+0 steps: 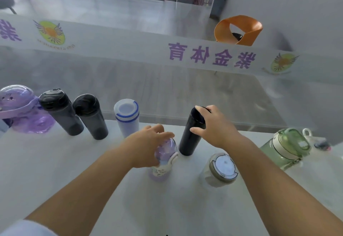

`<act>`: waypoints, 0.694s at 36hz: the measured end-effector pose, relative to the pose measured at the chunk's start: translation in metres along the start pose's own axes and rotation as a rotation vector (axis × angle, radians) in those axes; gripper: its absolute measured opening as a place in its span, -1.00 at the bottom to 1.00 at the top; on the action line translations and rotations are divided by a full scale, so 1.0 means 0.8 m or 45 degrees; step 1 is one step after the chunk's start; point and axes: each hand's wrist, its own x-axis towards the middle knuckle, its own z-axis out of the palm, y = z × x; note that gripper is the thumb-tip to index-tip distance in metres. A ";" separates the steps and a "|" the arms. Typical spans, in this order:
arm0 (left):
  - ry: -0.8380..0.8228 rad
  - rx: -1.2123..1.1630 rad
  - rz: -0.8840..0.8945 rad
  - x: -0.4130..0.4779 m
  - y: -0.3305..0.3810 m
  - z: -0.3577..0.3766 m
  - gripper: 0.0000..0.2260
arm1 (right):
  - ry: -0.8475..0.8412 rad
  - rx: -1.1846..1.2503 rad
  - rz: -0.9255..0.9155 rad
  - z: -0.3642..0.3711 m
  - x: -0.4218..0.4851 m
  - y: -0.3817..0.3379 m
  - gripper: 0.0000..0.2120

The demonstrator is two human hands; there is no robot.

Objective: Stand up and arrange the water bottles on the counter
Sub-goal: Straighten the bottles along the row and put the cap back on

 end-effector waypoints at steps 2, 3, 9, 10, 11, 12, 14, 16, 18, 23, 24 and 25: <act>0.029 0.018 -0.029 0.004 0.006 0.004 -0.36 | 0.016 0.043 0.010 0.001 0.004 0.000 -0.41; 0.042 0.016 -0.048 0.007 0.009 0.006 -0.36 | 0.035 0.061 0.007 0.001 0.006 -0.001 -0.45; 0.096 0.002 -0.114 0.028 0.015 0.006 -0.35 | 0.097 0.127 -0.031 -0.002 0.011 0.002 -0.54; 0.102 0.007 -0.128 0.032 0.014 0.007 -0.35 | 0.096 0.141 -0.035 -0.003 0.012 0.004 -0.54; 0.111 0.005 -0.147 0.034 0.012 0.007 -0.35 | 0.094 0.153 -0.036 -0.004 0.012 0.006 -0.54; 0.124 0.002 -0.165 0.038 0.010 0.007 -0.36 | 0.095 0.167 -0.035 -0.004 0.012 0.008 -0.54; 0.142 0.001 -0.190 0.045 0.007 0.006 -0.38 | 0.101 0.194 -0.025 -0.006 0.012 0.013 -0.54; 0.145 -0.015 -0.214 0.052 0.005 0.004 -0.36 | 0.105 0.218 -0.011 -0.008 0.014 0.018 -0.53; 0.148 -0.025 -0.242 0.061 0.003 0.000 -0.33 | 0.104 0.227 -0.006 -0.010 0.016 0.022 -0.52; 0.175 -0.108 -0.286 0.081 0.000 -0.012 -0.29 | 0.082 0.213 -0.001 -0.014 0.026 0.027 -0.49; 0.173 -0.126 -0.291 0.085 -0.001 -0.014 -0.27 | 0.080 0.215 0.004 -0.015 0.028 0.027 -0.49; 0.173 -0.144 -0.300 0.089 -0.002 -0.015 -0.26 | 0.077 0.218 0.010 -0.016 0.030 0.028 -0.48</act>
